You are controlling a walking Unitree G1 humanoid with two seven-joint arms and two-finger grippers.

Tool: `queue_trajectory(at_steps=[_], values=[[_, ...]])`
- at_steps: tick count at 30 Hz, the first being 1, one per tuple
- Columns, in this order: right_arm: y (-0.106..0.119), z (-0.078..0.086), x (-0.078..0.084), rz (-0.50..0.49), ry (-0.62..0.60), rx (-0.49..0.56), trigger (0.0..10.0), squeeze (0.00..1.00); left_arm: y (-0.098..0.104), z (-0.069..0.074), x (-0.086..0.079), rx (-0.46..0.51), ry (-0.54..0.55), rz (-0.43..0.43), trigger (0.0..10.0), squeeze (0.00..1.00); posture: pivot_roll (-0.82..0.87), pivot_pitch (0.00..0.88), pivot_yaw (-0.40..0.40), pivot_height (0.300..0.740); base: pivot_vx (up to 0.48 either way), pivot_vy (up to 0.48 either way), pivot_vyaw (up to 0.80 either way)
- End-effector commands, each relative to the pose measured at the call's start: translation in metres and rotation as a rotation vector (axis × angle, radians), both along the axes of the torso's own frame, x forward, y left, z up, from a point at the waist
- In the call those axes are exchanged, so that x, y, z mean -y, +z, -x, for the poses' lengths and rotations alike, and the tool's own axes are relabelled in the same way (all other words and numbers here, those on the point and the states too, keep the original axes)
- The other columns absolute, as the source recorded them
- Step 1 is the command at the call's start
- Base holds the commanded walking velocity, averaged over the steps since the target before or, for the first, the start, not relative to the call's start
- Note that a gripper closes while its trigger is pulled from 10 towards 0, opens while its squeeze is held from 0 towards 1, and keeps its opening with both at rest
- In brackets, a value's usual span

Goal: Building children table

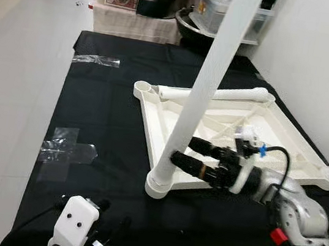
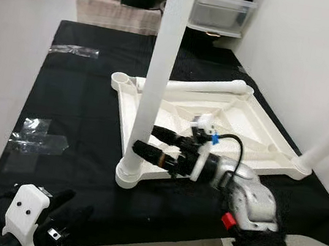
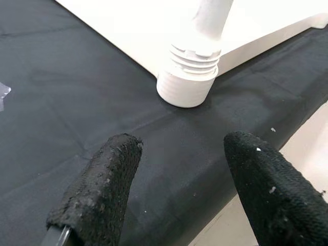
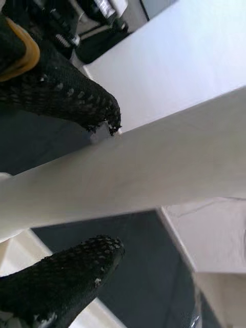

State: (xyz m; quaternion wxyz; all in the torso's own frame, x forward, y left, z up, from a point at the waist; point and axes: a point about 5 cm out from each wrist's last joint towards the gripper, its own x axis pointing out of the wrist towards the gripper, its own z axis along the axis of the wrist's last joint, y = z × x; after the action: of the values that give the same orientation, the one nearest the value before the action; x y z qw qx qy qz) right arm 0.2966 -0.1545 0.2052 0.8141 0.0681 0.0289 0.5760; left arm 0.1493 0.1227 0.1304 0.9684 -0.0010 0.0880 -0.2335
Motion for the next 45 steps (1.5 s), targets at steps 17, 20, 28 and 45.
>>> queue_trajectory(at_steps=[17, 20, 28, 45], values=[[0.001, -0.022, -0.061, -0.036, 0.028, 0.044, 0.0, 0.00, 0.002, 0.004, 0.004, 0.009, -0.018, -0.007, 10.0, 0.00, 0.16, 0.110, -0.136, 0.740, 0.000, 0.000, 0.00], [0.000, -0.025, -0.062, -0.045, -0.025, 0.051, 0.0, 0.00, 0.002, 0.004, 0.004, 0.010, -0.018, -0.008, 10.0, 0.00, 0.16, 0.110, -0.136, 0.740, 0.000, 0.000, 0.00], [-0.007, -0.029, -0.048, -0.049, -0.410, 0.050, 0.0, 0.00, 0.002, -0.002, 0.001, 0.024, 0.009, -0.009, 10.0, 0.00, 0.14, 0.105, -0.129, 0.740, 0.000, 0.000, 0.00], [-0.037, -0.015, -0.056, 0.000, -1.502, -0.187, 0.0, 0.00, 0.003, -0.010, 0.000, 0.050, 0.018, -0.027, 10.0, 0.00, 0.15, 0.097, -0.124, 0.740, 0.000, 0.000, 0.00]])
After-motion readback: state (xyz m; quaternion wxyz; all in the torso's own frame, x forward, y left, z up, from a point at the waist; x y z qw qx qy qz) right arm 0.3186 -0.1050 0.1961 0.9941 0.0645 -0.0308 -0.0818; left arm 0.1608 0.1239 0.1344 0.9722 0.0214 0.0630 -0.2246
